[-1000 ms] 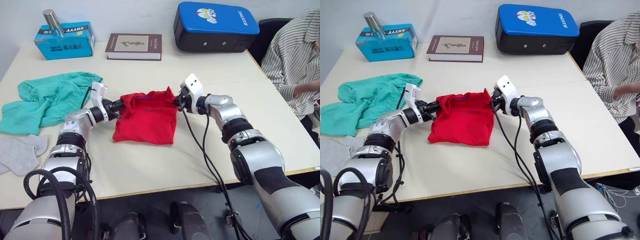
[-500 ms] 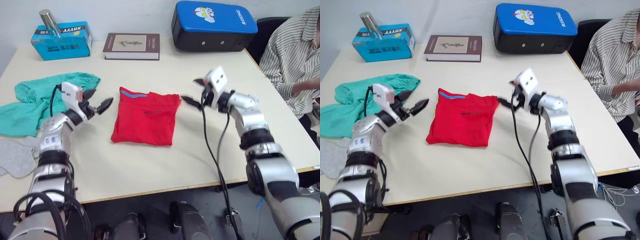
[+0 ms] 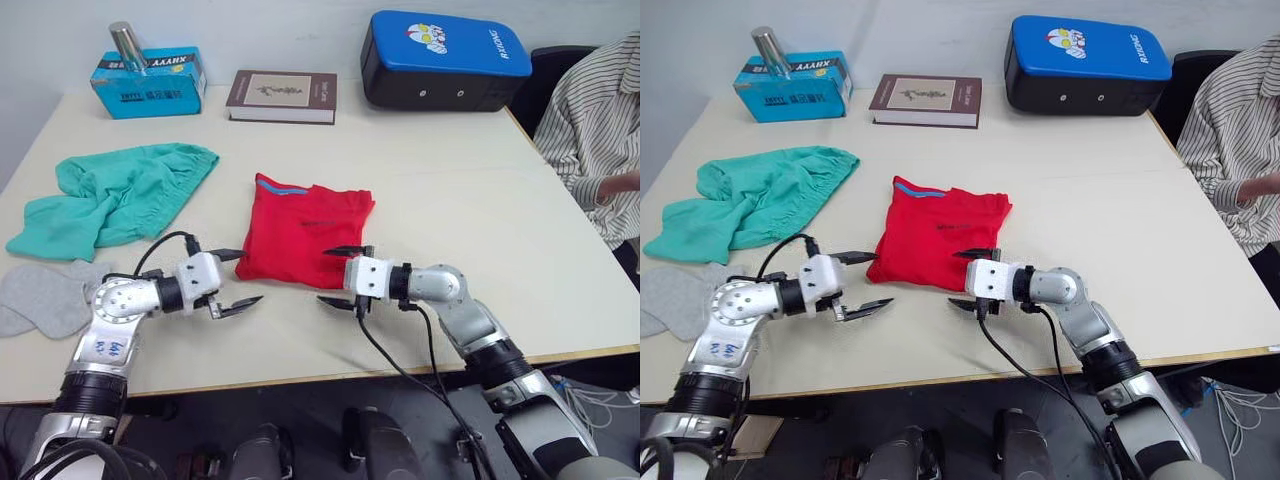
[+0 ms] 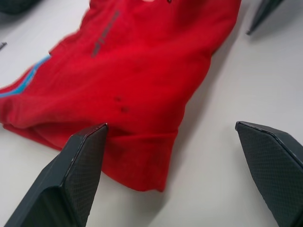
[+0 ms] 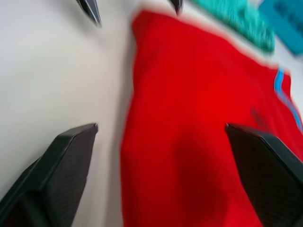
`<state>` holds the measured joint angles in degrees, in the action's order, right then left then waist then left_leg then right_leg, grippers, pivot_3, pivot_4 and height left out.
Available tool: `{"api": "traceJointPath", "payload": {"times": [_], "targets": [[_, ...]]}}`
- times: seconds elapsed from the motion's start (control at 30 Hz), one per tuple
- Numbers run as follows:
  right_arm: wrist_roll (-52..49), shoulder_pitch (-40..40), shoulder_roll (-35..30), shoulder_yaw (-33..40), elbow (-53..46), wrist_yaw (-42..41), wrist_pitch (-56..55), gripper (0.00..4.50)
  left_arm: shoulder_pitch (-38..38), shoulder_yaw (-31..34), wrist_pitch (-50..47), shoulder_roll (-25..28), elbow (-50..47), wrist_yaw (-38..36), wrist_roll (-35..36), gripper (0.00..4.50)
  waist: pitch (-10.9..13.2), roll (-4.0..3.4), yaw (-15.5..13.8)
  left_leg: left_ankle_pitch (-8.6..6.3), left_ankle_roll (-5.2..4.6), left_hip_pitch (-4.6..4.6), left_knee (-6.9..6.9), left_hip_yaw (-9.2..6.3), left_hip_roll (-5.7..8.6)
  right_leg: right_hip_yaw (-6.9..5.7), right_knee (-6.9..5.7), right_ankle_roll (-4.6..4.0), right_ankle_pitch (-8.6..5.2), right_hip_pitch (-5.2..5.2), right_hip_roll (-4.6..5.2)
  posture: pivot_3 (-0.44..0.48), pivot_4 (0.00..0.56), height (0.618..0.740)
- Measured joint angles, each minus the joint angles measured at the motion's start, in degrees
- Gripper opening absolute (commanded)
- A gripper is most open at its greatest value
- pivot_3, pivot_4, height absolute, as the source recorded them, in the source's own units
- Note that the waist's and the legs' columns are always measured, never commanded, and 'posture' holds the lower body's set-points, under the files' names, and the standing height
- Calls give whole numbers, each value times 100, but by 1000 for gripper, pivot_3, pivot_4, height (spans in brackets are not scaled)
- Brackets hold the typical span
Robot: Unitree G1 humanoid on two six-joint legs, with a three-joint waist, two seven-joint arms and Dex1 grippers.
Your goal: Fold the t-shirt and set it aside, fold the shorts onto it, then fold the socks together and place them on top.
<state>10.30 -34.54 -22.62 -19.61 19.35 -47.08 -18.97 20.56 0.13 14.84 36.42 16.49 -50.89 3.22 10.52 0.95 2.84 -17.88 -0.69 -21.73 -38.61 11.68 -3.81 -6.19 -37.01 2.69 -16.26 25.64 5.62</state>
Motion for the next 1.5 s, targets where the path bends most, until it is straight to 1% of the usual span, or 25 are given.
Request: {"api": "traceJointPath", "payload": {"times": [0.1,0.3,0.33,0.5,0.53,0.67,0.77,0.87,0.93,1.07,1.2,1.3,1.37,1.5], "targets": [[295,-115,-122,-32,291,244,-433,2225,323,-123,300,-54,338,461,-385,3934,-1,2,-6,2,-3,4,-2,1,0,0,-2,0,0,-4,0,0,150,740],[450,-69,-249,-20,540,537,-873,90,516,-122,542,-53,867,1004,-690,1995,-1,2,25,2,-2,7,3,4,-5,1,-1,0,0,-5,0,0,150,740],[448,-55,-270,-15,540,564,-907,0,515,-123,548,-53,878,1011,-690,1688,-1,2,30,2,-2,8,3,5,-7,1,-1,0,0,-4,-1,0,150,740],[257,218,-488,165,426,583,-978,0,319,-59,571,-42,760,1005,-561,120,-1,2,23,2,-2,8,3,8,-6,3,0,0,-1,-5,0,0,150,740],[158,327,-566,232,344,556,-962,0,242,-1,570,-29,663,1019,-519,36,-1,2,23,2,-2,8,3,8,-7,3,1,0,-1,-5,0,0,150,740],[-110,700,-848,402,29,424,-1006,0,-152,222,575,118,295,1087,-443,36,-1,2,21,1,-2,19,12,8,-6,6,5,0,-1,-11,5,0,150,740],[-225,1173,-1132,549,-360,353,-993,0,-866,475,508,220,-528,1120,-216,36,-1,2,21,1,-1,24,31,9,-6,9,15,-1,-1,-13,11,0,150,740],[-349,1591,-1242,643,-771,315,-829,0,-1534,613,445,199,-1256,1091,78,36,-1,2,17,1,0,31,35,11,-6,10,15,-2,-2,-17,11,0,150,740],[-372,1702,-1241,643,-934,297,-709,0,-1703,608,409,121,-1569,1001,296,36,-1,3,17,1,1,35,35,11,-5,11,11,-2,-2,-18,11,0,150,740],[-371,1723,-1220,595,-1095,202,-560,0,-1902,587,79,48,-2023,813,756,864,-2,4,17,0,4,46,43,11,-4,14,6,-4,-4,-21,10,0,150,740],[-373,1666,-1160,533,-1118,107,-493,0,-1822,360,-7,18,-2093,664,767,2154,-3,5,16,1,7,46,43,11,-5,14,7,-8,-6,-21,5,0,150,740],[-368,1542,-1156,488,-1080,16,-483,0,-1478,126,31,10,-1986,475,717,3056,-3,5,14,2,7,46,42,11,-3,13,5,-8,-6,-21,3,0,150,740],[-368,1475,-1151,461,-1021,-28,-485,0,-1153,-79,161,5,-1723,342,567,3056,-3,5,4,2,7,45,42,11,-3,12,6,-8,-6,-21,0,0,150,740],[-366,1363,-1137,420,-949,-107,-501,0,-284,-496,528,-236,-657,312,56,3056,-5,7,-28,5,4,45,38,13,0,10,4,-8,-6,-21,-7,0,150,740]]}}
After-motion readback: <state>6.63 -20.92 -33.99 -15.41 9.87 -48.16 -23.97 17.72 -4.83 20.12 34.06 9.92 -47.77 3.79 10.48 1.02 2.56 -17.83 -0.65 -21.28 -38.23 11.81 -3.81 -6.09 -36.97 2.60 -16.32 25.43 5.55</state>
